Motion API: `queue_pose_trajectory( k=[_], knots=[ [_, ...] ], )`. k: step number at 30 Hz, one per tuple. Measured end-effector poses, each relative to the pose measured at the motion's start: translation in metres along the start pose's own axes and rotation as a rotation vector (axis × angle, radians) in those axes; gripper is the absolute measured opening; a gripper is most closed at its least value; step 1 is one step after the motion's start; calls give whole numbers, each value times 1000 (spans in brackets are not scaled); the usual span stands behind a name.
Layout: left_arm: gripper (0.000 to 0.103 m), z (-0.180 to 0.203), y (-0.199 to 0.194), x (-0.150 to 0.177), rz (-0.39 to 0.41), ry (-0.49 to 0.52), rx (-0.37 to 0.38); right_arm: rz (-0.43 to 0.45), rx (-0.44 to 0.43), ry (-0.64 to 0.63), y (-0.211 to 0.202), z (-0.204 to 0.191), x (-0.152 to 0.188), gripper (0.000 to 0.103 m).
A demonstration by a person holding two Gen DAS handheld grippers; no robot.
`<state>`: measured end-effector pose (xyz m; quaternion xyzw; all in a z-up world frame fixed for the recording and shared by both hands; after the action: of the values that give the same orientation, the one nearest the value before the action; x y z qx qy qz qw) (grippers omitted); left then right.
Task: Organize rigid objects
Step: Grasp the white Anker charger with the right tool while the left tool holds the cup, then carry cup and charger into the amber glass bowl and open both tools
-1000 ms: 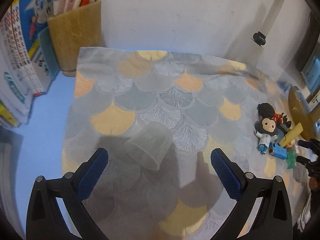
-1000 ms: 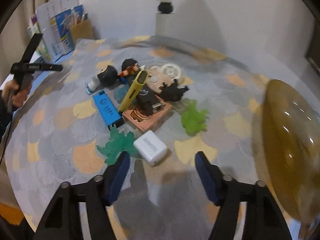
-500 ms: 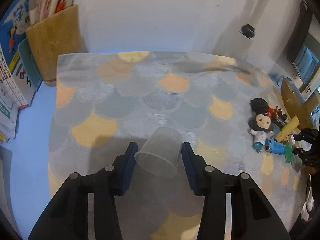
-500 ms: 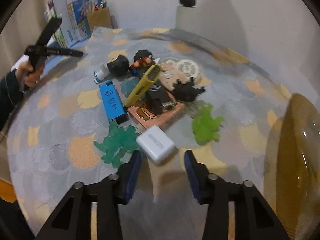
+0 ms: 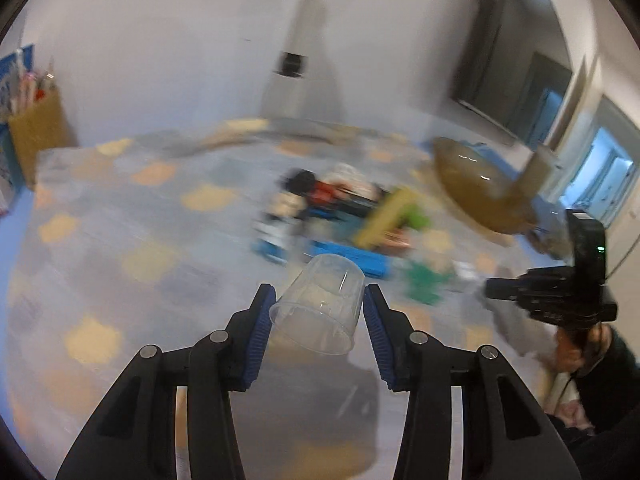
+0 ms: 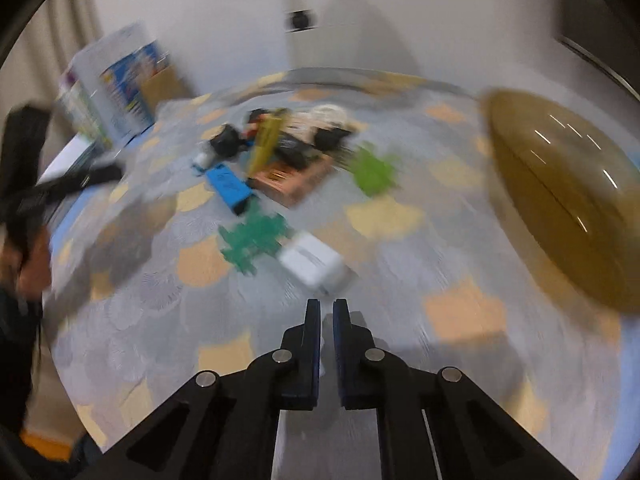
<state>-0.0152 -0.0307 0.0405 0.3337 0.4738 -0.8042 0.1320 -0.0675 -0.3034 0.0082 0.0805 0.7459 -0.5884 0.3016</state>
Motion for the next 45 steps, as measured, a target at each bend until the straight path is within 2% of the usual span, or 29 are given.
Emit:
queue_pose_trajectory(
  k=[1, 3, 4, 6, 7, 8, 9, 11, 14, 16, 17, 20, 24, 26, 30, 33, 34, 36, 38, 39, 43, 45],
  knots=[
    [42, 8, 2, 6, -7, -3, 6, -4, 5, 31, -4, 5, 9, 8],
    [42, 21, 10, 14, -25, -14, 30, -32, -10, 55, -6, 9, 17, 24],
    [42, 25, 12, 18, -30, -22, 43, -54, -13, 51, -4, 11, 16, 29],
    [42, 32, 13, 23, -34, -37, 59, -47, -18, -23, -2, 6, 7, 39],
    [42, 35, 13, 26, -33, -41, 58, -32, -4, -76, -1, 1, 3, 41],
    [42, 38, 11, 26, -29, -42, 57, -36, 25, -130, 5, -4, -4, 49],
    [42, 41, 10, 27, -27, -41, 56, -52, 37, -153, 11, -6, -10, 51],
    [42, 48, 6, 27, -23, -38, 60, -74, 5, -180, 25, -5, -21, 51],
    [42, 53, 3, 29, -24, -35, 61, -53, -38, -214, 36, -6, -33, 51],
    [42, 56, 4, 27, -35, -27, 55, -57, -81, -237, 39, -14, -33, 38],
    [42, 59, 5, 26, -38, -26, 51, -52, -75, -251, 39, -20, -30, 29],
    [42, 71, 8, 22, -47, -3, 58, -37, -60, -248, 29, -27, -13, 28],
    [42, 100, 13, 13, -48, 61, 73, 1, -45, -155, 0, -15, 12, 28],
    [42, 120, 13, 2, -28, 109, 101, 47, -5, -105, -27, 0, 15, 28],
    [42, 169, 20, -37, 6, 199, 151, 154, 128, 3, -87, 48, -6, 28],
    [43, 205, 41, -70, 32, 243, 124, 207, 247, 119, -116, 96, -24, 28],
    [43, 212, 51, -79, 38, 242, 107, 194, 281, 186, -117, 118, -27, 28],
    [43, 222, 78, -94, 54, 208, 61, 136, 292, 294, -109, 149, -26, 28],
    [43, 227, 102, -98, 20, 158, 113, 85, 249, 389, -94, 171, -18, 28],
    [43, 230, 114, -100, 3, 135, 142, 83, 233, 398, -91, 174, -16, 27],
    [43, 249, 150, -96, -42, 176, 128, 57, 277, 348, -83, 167, -24, 27],
    [43, 255, 160, -96, -57, 187, 131, 36, 267, 343, -78, 169, -28, 27]
  ],
)
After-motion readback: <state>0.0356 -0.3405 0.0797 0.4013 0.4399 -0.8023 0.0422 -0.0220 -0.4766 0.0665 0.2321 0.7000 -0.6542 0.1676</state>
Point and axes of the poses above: each gripper's, at about its wrist camera, not at the fingertips, and y roughly the way its jaws point, z to its right, x to its underside, the point moved 3 cm from there along y, roughly the way its jaws point, and after that the axes turned 3 degrees about -y, right-handed, at the moved point
